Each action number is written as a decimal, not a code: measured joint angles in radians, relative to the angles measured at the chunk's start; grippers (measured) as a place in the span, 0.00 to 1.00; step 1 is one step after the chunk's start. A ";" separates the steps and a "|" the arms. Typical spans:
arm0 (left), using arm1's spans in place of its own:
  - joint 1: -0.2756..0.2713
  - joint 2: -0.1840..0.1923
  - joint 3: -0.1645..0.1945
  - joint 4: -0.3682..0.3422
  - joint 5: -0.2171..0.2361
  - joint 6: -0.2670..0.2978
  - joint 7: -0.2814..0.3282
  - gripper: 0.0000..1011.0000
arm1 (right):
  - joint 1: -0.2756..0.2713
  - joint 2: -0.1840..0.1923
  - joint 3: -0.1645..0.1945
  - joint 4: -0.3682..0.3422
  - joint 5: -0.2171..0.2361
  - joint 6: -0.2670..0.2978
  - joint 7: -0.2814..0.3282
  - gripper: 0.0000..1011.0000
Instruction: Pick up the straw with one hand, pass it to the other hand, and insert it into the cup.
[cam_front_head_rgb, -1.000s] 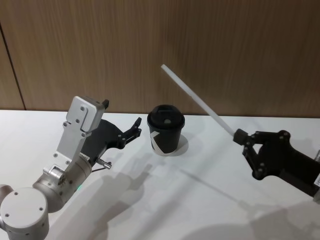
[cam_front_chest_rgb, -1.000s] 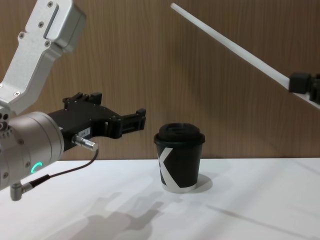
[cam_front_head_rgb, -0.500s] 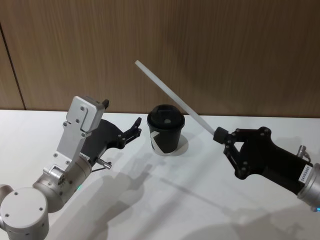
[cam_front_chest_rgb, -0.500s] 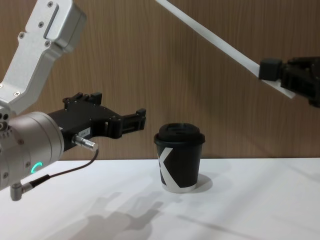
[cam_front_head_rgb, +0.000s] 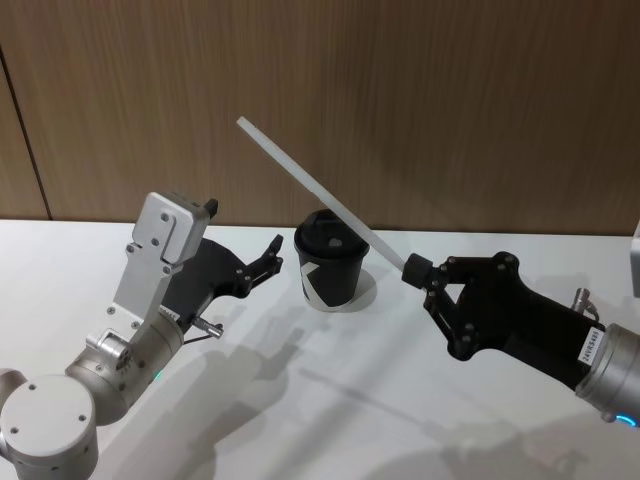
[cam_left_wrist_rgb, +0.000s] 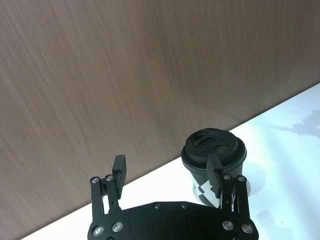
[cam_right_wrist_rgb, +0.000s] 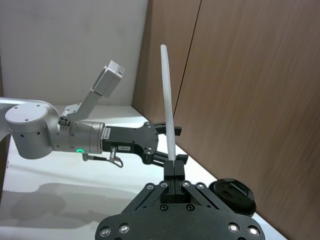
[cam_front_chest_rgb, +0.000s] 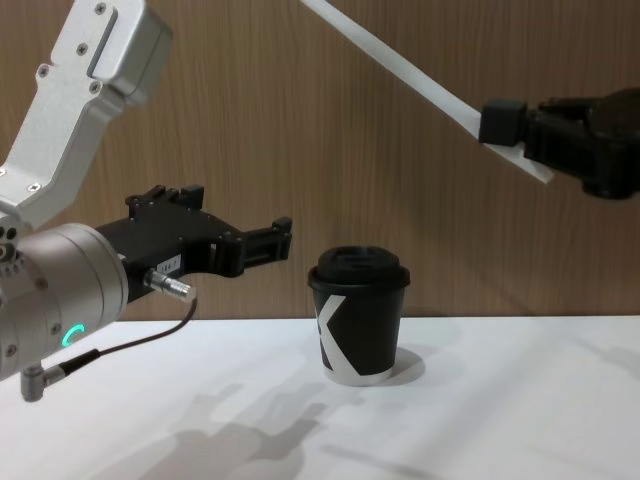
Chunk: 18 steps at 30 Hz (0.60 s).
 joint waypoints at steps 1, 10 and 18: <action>0.000 0.000 0.000 0.000 0.000 0.000 0.000 0.99 | 0.001 -0.001 -0.002 -0.001 0.001 0.001 0.000 0.00; 0.000 0.000 0.000 0.000 0.000 0.003 -0.001 0.99 | 0.006 -0.002 -0.011 -0.005 0.006 0.006 0.002 0.00; -0.001 0.009 -0.005 -0.015 -0.015 0.018 -0.035 0.99 | 0.008 -0.003 -0.015 -0.007 0.009 0.008 0.003 0.00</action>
